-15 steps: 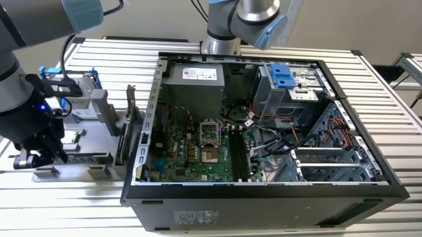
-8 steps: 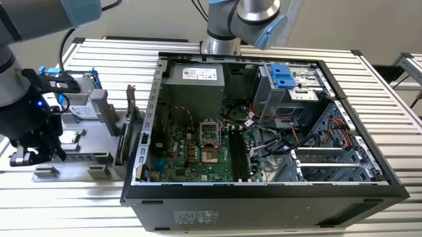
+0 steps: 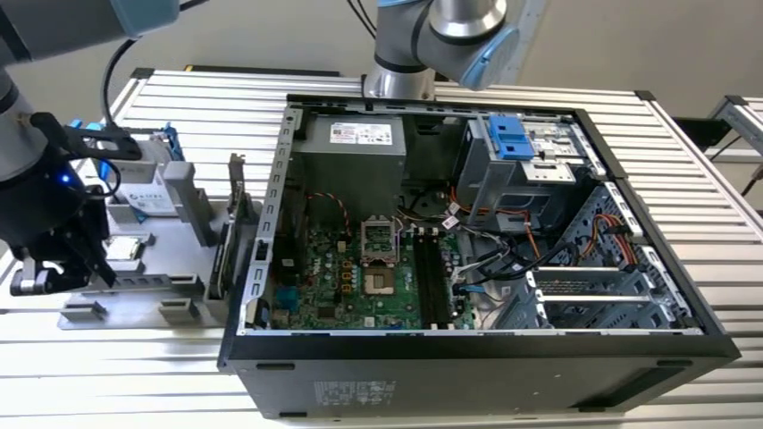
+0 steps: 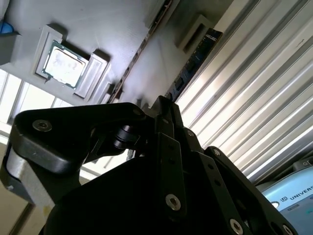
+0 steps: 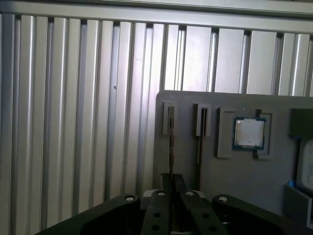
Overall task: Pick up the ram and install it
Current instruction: 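Pick up the ram and move it above insertion slot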
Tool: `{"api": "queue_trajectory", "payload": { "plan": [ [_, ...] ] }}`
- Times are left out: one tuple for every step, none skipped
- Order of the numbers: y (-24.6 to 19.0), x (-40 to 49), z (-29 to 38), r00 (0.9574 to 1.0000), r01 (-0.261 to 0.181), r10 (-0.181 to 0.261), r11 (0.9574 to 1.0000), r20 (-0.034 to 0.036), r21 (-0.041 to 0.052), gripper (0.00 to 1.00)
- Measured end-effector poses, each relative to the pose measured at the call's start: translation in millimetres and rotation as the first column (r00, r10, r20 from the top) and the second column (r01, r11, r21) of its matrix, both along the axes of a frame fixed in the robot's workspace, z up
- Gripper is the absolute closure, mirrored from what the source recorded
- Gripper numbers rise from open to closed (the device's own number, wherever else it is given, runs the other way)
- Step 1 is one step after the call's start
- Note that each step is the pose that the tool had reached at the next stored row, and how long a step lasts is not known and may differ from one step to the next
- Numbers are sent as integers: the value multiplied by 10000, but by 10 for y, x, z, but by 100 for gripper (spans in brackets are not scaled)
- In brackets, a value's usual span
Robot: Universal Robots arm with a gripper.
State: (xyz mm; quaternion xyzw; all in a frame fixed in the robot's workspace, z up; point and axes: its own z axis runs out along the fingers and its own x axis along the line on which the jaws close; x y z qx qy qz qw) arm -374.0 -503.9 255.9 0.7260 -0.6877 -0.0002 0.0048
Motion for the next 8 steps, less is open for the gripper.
{"api": "queue_trajectory", "payload": {
  "plan": [
    [0,0,12,10000,0,0,10000,0,-1,100],
    [0,0,24,10000,0,0,10000,0,-1,100],
    [0,0,37,10000,0,0,10000,0,0,100],
    [0,0,49,10000,0,0,10000,0,0,100],
    [0,0,61,10000,0,0,10000,-1,-1,100],
    [0,0,73,10000,0,0,10000,-1,-1,100],
    [0,0,84,10000,0,0,10000,0,0,100],
    [0,0,94,10000,0,0,10000,0,0,100]
  ]
}}
